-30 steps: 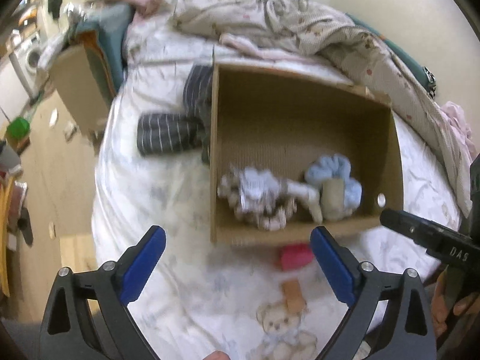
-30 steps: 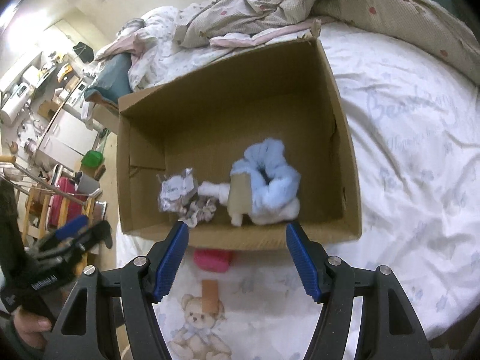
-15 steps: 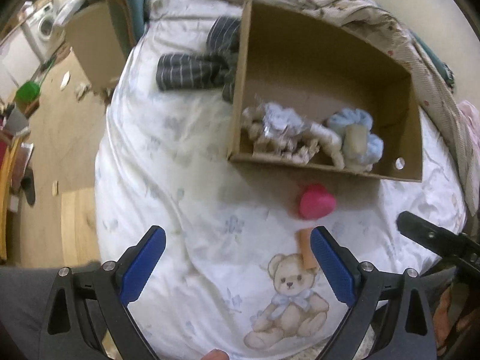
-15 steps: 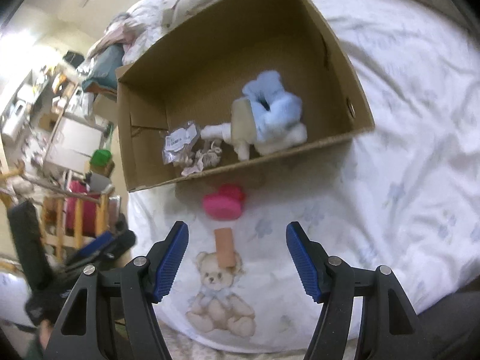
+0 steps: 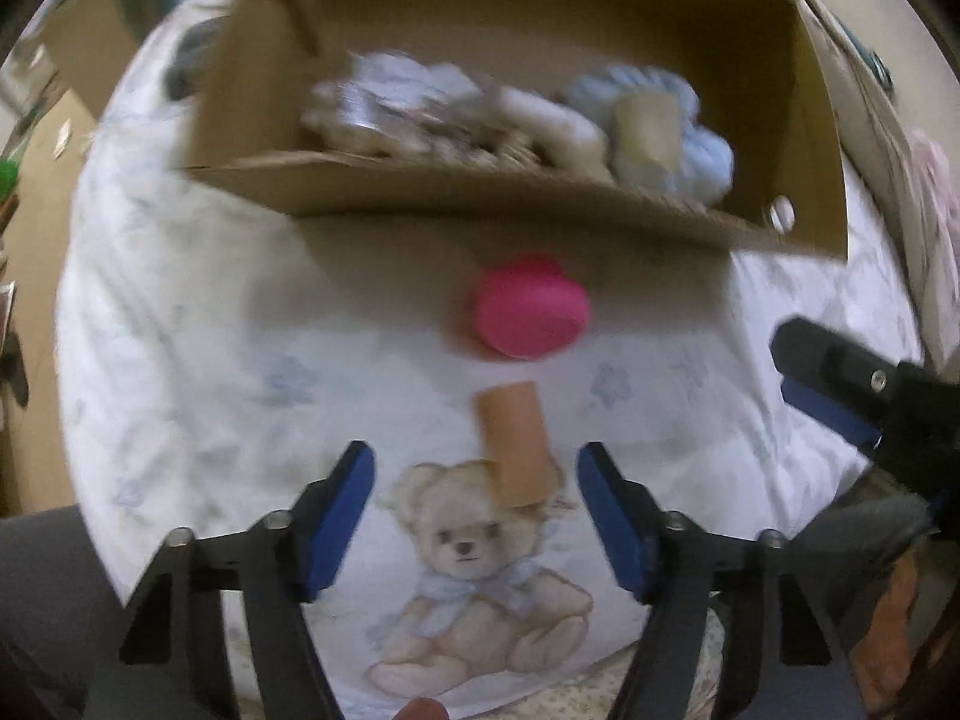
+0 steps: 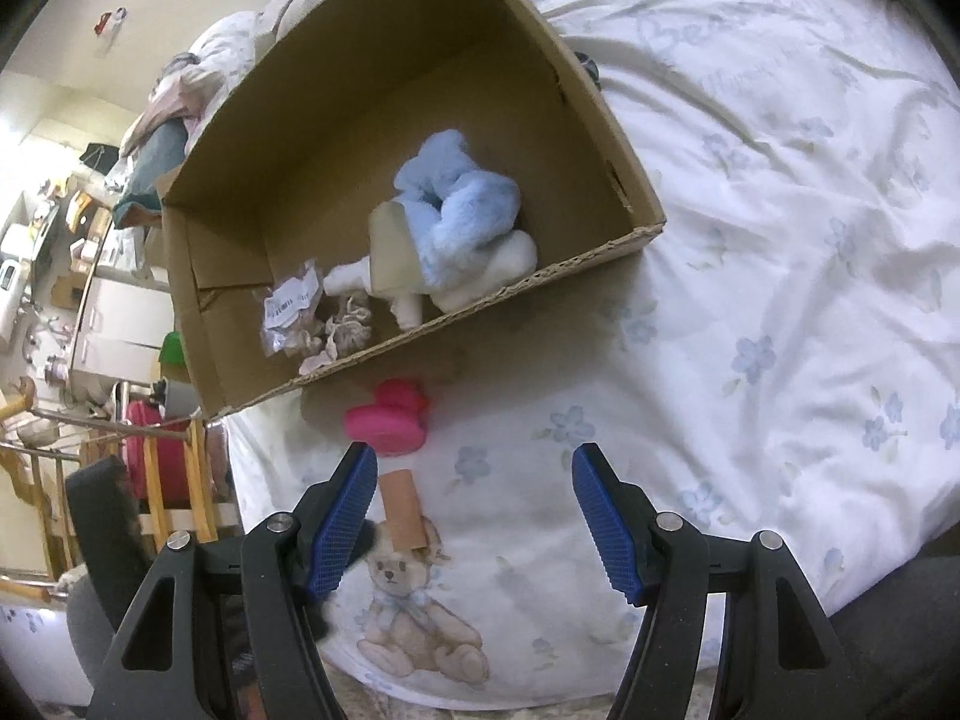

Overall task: Organize soft objects
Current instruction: 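Grasp the peach cone-shaped item with the left tool, then grasp the pink rubber duck with the right tool while the left tool holds the cone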

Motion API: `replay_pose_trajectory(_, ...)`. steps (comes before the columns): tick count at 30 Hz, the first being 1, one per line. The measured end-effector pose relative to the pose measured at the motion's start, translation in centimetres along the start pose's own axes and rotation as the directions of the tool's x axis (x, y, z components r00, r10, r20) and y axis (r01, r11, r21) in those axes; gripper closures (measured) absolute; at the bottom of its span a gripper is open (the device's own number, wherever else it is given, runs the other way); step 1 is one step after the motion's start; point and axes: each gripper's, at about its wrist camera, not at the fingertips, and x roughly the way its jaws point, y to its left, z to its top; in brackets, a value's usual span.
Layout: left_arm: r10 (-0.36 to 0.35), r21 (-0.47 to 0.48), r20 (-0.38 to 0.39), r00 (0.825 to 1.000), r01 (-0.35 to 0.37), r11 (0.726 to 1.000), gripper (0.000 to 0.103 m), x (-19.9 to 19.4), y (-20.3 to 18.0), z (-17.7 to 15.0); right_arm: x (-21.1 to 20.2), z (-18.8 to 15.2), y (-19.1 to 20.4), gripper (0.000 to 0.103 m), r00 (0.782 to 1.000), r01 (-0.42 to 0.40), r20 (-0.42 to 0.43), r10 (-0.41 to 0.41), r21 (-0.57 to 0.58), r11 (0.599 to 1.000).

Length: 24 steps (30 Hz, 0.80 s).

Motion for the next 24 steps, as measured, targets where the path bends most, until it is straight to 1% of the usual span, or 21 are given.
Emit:
replay_pose_trajectory(2,0.001,0.018,-0.014,1.0,-0.001,1.0,0.051,0.7,-0.8,0.0,0.3,0.0,0.3,0.032,1.0,0.002,-0.005,-0.002,-0.007,1.0)
replay_pose_trajectory(4,0.007,0.027,-0.032,0.999,-0.006,1.0,0.058,1.3,-1.3,0.1,0.3,0.0,0.2,0.032,1.0,0.004,-0.007,-0.004,-0.011,1.0)
replay_pose_trajectory(6,0.022,0.034,-0.033,0.999,-0.021,0.999,0.062,1.8,-1.2,0.3,0.3,0.0,0.2,0.032,1.0,0.008,-0.009,-0.008,-0.012,1.0)
replay_pose_trajectory(8,0.038,0.05,-0.03,0.999,-0.036,0.998,0.079,2.1,-1.4,0.4,0.5,0.1,0.2,0.032,1.0,0.009,-0.011,-0.009,-0.008,1.0)
replay_pose_trajectory(9,0.036,0.052,-0.034,0.999,-0.034,0.998,0.082,2.2,-1.4,0.4,0.5,0.2,0.1,0.032,1.0,0.008,-0.012,-0.009,-0.006,1.0)
replay_pose_trajectory(10,0.028,0.053,-0.041,0.999,-0.026,0.998,0.09,2.3,-1.3,0.4,0.5,0.2,0.1,0.032,1.0,0.009,-0.011,-0.009,-0.005,1.0)
replay_pose_trajectory(11,0.024,0.052,-0.043,0.999,-0.021,0.998,0.093,2.3,-1.3,0.4,0.6,0.2,0.1,0.032,1.0,0.009,-0.012,-0.009,-0.004,1.0)
replay_pose_trajectory(14,0.009,0.048,-0.038,0.999,-0.007,0.999,0.097,1.7,-1.1,0.3,0.8,0.3,0.1,0.032,1.0,0.011,-0.017,-0.011,-0.009,1.0)
replay_pose_trajectory(17,0.0,0.041,-0.008,1.0,0.001,0.999,0.097,0.6,-0.6,0.3,0.9,0.2,0.2,0.032,1.0,0.017,-0.02,-0.018,-0.017,1.0)
replay_pose_trajectory(20,-0.012,0.006,0.017,1.0,0.012,1.0,0.097,-0.7,0.6,0.3,1.1,0.1,0.1,0.032,0.999,0.025,-0.02,-0.026,-0.019,0.999)
replay_pose_trajectory(24,-0.007,-0.016,0.058,0.998,0.007,1.0,0.097,-2.5,2.0,0.3,1.4,0.0,0.1,0.032,0.999,0.032,-0.019,-0.032,-0.02,0.999)
